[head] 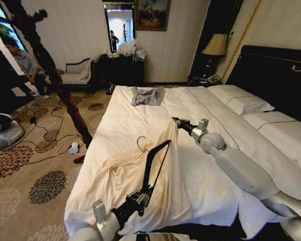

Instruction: Pick up the clothes from the bed and hang them on the clothes hanger.

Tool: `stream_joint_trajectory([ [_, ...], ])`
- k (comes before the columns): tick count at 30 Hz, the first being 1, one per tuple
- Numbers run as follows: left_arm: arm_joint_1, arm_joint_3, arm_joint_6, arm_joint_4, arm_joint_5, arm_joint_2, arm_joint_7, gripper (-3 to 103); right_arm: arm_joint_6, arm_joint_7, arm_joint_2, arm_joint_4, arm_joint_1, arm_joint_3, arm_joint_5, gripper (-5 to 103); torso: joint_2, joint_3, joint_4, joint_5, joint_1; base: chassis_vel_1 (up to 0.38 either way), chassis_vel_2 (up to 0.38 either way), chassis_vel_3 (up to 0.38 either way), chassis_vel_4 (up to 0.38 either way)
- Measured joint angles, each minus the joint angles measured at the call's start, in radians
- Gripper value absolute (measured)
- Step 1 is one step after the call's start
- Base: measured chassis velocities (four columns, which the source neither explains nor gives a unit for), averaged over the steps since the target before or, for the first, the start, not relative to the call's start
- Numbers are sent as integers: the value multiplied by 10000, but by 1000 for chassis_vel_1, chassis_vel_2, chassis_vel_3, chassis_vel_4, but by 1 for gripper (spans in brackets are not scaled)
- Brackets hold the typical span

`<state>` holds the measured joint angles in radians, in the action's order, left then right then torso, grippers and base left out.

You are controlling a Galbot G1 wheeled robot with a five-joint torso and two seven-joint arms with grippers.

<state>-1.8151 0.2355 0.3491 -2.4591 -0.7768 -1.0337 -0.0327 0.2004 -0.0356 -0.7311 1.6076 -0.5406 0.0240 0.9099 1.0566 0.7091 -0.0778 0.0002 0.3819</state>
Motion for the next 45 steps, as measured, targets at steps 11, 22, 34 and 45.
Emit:
stream_joint_trajectory([
  [11,-199,-384,-128,526,417,-127,76,20,-623,-260,366,1004,-209,-567,406,1,0,0,1,-1,0,0,0,0,0],
  [22,-564,-22,-176,-329,373,-69,79,20,-457,-11,337,464,-117,-585,111,1,0,0,0,1,0,0,0,0,0],
  [34,-373,110,-280,-256,229,-106,254,20,-432,48,506,506,-180,-845,113,1,0,0,0,-2,0,0,0,0,0],
  [45,86,-245,-269,288,141,-344,256,20,-705,29,917,1896,-471,-1260,562,1,0,0,0,-3,0,0,0,0,0],
])
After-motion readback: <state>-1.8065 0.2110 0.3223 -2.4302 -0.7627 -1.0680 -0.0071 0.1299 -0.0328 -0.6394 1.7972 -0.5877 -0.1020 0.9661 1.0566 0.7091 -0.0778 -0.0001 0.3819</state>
